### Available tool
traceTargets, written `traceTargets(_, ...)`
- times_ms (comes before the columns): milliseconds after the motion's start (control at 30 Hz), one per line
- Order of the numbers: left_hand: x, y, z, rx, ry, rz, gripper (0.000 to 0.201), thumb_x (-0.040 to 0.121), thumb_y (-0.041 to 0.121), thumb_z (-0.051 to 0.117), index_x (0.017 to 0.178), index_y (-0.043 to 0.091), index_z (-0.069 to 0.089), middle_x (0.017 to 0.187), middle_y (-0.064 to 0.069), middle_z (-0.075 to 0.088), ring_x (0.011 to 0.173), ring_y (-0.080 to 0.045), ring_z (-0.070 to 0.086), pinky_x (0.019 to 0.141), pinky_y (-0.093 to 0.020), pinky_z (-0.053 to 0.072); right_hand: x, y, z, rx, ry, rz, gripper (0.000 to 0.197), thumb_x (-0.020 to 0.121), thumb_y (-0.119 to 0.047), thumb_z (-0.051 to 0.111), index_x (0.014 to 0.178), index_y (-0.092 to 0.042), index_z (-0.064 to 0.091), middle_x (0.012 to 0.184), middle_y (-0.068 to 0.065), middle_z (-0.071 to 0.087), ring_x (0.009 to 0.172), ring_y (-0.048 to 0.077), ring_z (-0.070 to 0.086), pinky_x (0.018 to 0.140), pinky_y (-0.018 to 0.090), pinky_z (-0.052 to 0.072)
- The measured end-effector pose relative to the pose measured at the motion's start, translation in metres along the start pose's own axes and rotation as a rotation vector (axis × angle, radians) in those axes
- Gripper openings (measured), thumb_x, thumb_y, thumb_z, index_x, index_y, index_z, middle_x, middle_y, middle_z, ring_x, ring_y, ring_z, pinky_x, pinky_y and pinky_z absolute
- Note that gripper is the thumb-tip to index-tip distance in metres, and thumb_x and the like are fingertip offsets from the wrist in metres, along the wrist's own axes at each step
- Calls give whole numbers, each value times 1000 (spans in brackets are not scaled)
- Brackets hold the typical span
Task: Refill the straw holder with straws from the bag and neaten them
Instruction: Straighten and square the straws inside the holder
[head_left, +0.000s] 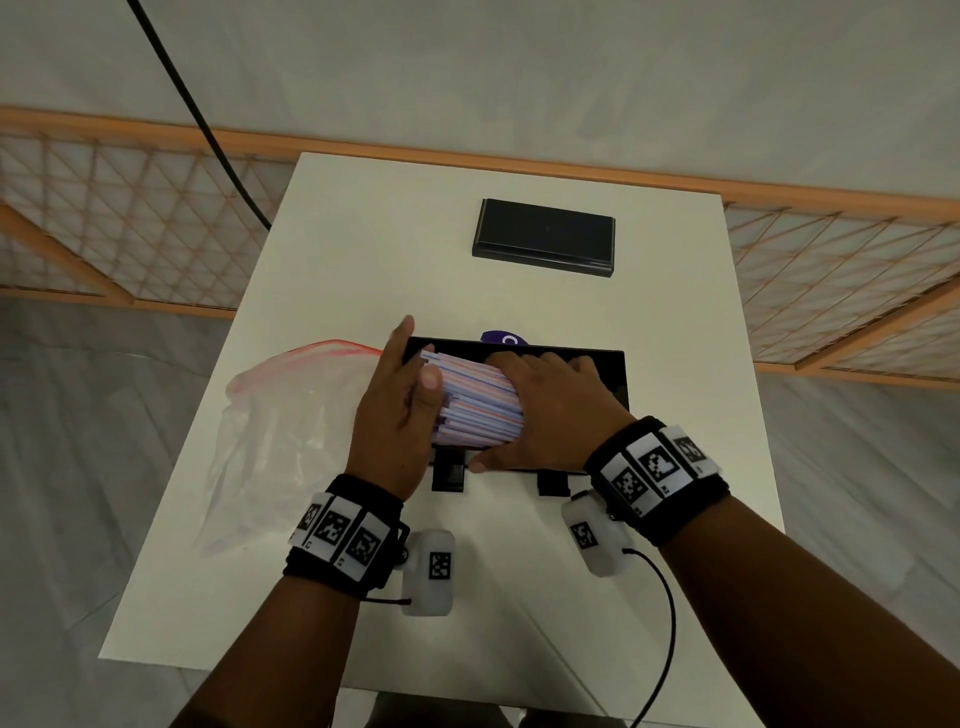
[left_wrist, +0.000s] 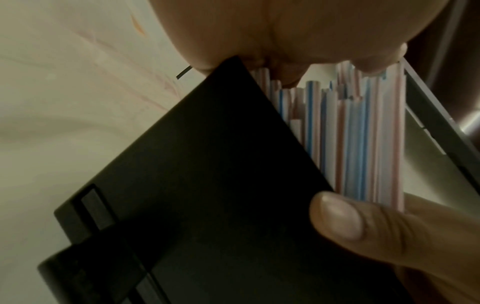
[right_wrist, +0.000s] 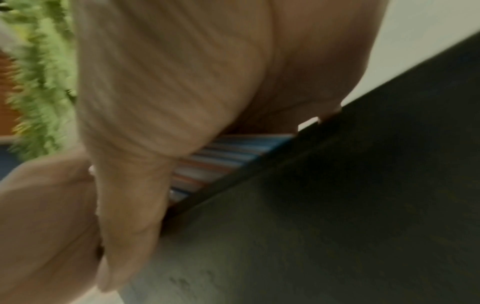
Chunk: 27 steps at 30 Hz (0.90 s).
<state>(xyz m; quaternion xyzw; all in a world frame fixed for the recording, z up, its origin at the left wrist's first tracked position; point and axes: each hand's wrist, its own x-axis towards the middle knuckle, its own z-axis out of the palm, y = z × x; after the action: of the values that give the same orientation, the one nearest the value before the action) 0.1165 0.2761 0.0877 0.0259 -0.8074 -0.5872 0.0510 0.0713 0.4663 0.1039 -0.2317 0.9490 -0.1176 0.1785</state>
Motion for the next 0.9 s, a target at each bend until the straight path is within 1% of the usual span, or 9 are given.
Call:
traceTargets(33, 0, 0, 0, 0, -5, 1, 74, 79, 89, 22, 136, 49, 48, 159, -6, 40, 136, -18, 50, 110, -32, 45, 1, 1, 2, 53, -18, 0, 109, 55, -89, 65, 143, -33, 34, 130, -8, 60, 116, 19, 58, 109, 53, 34)
traceTargets(133, 1, -4, 0, 40, -6, 0, 101, 79, 89, 20, 151, 22, 39, 161, 1, 37, 144, -13, 41, 118, -30, 37, 5, 4, 7, 247, -80, 3, 116, 50, -86, 68, 147, -35, 30, 136, -7, 59, 119, 18, 58, 113, 50, 37)
traceTargets(200, 1, -3, 0, 29, 1, -13, 104, 79, 90, 20, 155, 20, 34, 160, 2, 38, 145, -11, 39, 117, -23, 35, 6, 3, 10, 249, -57, 1, 118, 50, -87, 66, 148, -33, 30, 137, -5, 55, 122, 19, 56, 111, 51, 39)
traceTargets(233, 2, -3, 1, 33, 2, -5, 101, 81, 88, 19, 154, 21, 34, 160, 2, 38, 145, -12, 39, 117, -25, 36, 5, 2, 11, 219, -26, 1, 116, 52, -86, 67, 148, -32, 31, 138, -4, 53, 124, 19, 53, 112, 53, 37)
traceTargets(367, 2, -11, 1, 59, 18, 17, 81, 90, 79, 18, 144, 26, 49, 159, 2, 40, 146, -21, 40, 116, -52, 41, -7, -7, 15, 120, 138, 23, 110, 62, -77, 73, 150, -24, 35, 144, 1, 46, 131, 22, 45, 112, 51, 30)
traceTargets(433, 1, -13, 2, 25, 30, 7, 78, 90, 78, 19, 145, 29, 46, 160, 3, 39, 147, -21, 39, 115, -53, 41, -11, -9, 20, 99, 191, 29, 114, 60, -80, 71, 152, -23, 34, 149, 2, 42, 137, 23, 40, 114, 50, 27)
traceTargets(567, 0, -11, 3, 44, 46, 54, 90, 91, 77, 15, 151, 15, 40, 160, -2, 38, 147, -18, 39, 119, -49, 37, -14, -7, 24, 105, 266, 27, 120, 54, -83, 72, 152, -23, 35, 148, 3, 37, 137, 25, 37, 112, 50, 30)
traceTargets(800, -1, -8, 5, 26, 45, 106, 88, 93, 75, 16, 142, 12, 52, 156, -2, 45, 143, -12, 44, 119, -36, 38, -8, -4, 21, 282, 105, 2, 115, 53, -81, 76, 147, -27, 38, 142, -2, 51, 130, 20, 47, 111, 54, 35)
traceTargets(900, 0, -6, 6, 0, 45, 118, 81, 95, 72, 21, 138, 13, 55, 150, -6, 52, 140, -17, 48, 117, -43, 41, -4, -3, 16, 376, 30, 10, 113, 49, -84, 73, 144, -33, 39, 138, -5, 54, 125, 18, 51, 108, 54, 41)
